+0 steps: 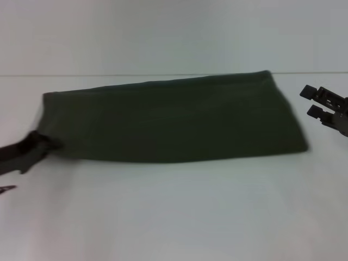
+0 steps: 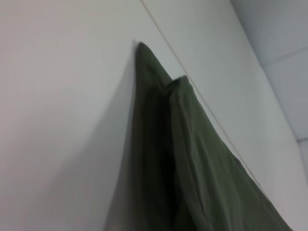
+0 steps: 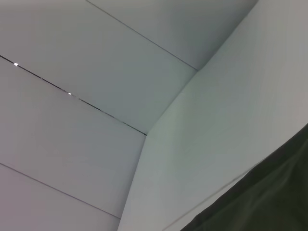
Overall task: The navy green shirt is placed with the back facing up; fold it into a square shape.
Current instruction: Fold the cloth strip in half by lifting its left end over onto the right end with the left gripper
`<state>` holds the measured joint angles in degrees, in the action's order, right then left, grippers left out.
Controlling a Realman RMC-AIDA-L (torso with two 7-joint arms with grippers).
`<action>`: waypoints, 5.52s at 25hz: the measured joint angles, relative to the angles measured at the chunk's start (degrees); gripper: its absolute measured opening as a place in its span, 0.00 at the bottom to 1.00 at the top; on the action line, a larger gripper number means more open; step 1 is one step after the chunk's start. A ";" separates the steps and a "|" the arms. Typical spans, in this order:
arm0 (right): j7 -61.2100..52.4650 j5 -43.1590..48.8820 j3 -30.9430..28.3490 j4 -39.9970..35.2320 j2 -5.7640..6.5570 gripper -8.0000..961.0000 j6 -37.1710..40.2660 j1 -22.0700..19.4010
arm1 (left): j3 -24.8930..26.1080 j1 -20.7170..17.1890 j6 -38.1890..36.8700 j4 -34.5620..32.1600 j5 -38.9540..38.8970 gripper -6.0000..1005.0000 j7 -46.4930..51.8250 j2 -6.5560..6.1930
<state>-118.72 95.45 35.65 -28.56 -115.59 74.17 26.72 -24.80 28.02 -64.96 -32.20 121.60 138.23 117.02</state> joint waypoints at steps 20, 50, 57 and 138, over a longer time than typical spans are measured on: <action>0.51 0.35 -0.58 1.22 -0.13 0.97 -0.31 -0.24 | 5.86 1.29 -7.53 -11.91 7.03 0.05 1.23 -1.62; 1.65 0.32 -0.52 2.63 -0.18 0.97 0.20 0.45 | -3.63 6.12 -14.54 -12.86 -7.54 0.12 2.32 -1.31; 1.62 0.25 -0.50 2.64 0.02 0.97 0.28 0.46 | 0.21 2.65 -15.68 -12.19 -9.31 0.33 5.01 -1.99; 1.41 0.00 -0.85 2.64 0.31 0.97 -4.73 0.85 | 16.01 0.96 -6.42 1.84 1.26 0.93 0.54 -2.68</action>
<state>-117.32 95.45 34.80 -25.93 -115.28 69.44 27.57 -8.80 28.98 -71.38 -30.36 122.86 138.76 114.34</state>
